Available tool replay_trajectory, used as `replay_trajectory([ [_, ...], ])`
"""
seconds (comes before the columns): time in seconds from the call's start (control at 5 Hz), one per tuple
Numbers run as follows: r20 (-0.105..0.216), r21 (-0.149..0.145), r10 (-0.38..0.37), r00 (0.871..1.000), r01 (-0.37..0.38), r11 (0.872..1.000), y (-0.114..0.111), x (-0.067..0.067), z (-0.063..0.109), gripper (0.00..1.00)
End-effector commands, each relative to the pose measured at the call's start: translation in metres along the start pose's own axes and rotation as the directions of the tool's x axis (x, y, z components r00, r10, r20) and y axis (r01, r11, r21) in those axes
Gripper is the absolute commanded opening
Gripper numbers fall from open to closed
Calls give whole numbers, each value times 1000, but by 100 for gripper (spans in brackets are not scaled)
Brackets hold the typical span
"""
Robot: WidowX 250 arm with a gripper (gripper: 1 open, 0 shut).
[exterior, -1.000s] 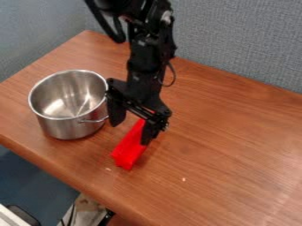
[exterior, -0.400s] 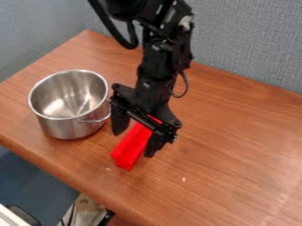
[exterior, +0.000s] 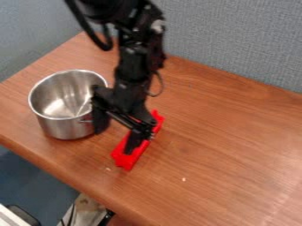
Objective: Move the red object from the metal pot to the table
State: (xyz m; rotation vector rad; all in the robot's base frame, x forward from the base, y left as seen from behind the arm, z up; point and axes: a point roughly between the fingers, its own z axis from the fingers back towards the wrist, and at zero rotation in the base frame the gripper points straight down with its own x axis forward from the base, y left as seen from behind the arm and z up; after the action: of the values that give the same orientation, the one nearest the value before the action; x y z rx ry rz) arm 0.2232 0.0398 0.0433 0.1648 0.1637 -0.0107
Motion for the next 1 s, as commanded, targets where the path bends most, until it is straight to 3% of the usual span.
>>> replay_trajectory([
  [0.0, 78, -3, 54, 996, -54, 999, 18, 1, 6, 100],
  [0.2, 102, -8, 99, 990, -99, 995, 32, 0, 2, 100],
  [0.6, 114, -38, 36, 993, -32, 999, 27, 20, -24, 100],
  [0.8, 115, -19, 16, 993, -14, 1000, 19, 17, -16, 100],
])
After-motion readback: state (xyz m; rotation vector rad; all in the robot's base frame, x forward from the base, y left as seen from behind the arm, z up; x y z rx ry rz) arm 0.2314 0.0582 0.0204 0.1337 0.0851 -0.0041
